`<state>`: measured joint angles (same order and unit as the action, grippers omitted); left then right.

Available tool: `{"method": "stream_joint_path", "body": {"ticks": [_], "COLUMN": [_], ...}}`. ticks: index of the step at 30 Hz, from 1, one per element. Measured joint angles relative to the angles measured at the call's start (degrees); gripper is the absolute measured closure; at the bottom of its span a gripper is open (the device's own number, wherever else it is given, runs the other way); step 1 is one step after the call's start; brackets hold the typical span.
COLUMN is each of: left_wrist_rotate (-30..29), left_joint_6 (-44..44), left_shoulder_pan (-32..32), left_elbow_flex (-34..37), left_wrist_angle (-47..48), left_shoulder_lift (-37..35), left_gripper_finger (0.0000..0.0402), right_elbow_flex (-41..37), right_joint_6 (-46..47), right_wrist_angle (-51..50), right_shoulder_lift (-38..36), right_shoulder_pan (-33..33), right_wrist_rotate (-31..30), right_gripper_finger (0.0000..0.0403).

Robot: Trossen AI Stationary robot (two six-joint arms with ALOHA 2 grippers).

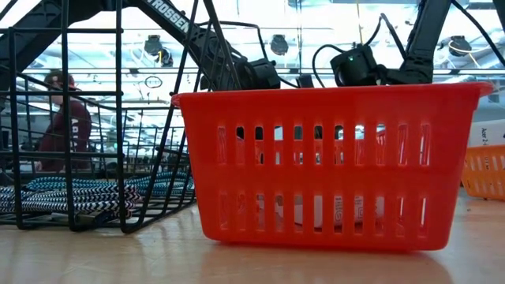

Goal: Pick and place items into bin
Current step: Put the card reader box into the orange basket

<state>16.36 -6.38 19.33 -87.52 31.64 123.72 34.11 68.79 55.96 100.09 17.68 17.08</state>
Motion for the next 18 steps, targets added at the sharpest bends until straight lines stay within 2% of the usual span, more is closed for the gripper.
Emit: {"method": "stream_joint_path", "body": {"ticks": [12,18], "left_wrist_rotate": [-6.8,-7.0], "left_joint_6": [-2.9,-3.1], "left_shoulder_pan": [-2.2,-2.9], "left_elbow_flex": [0.2,0.1], "left_wrist_angle": [1.3,2.6], "left_shoulder_lift": [-2.6,-2.7], "left_gripper_finger": [0.0371,0.0371], "right_elbow_flex": [0.0,0.0], "right_joint_6": [1.4,0.9], "right_wrist_angle": [0.9,0.8], "right_shoulder_lift": [0.0,0.0], "right_shoulder_pan": [-0.6,-1.0], "right_wrist_rotate": [3.1,3.2], "right_gripper_finger": [0.0307,0.0312]}}
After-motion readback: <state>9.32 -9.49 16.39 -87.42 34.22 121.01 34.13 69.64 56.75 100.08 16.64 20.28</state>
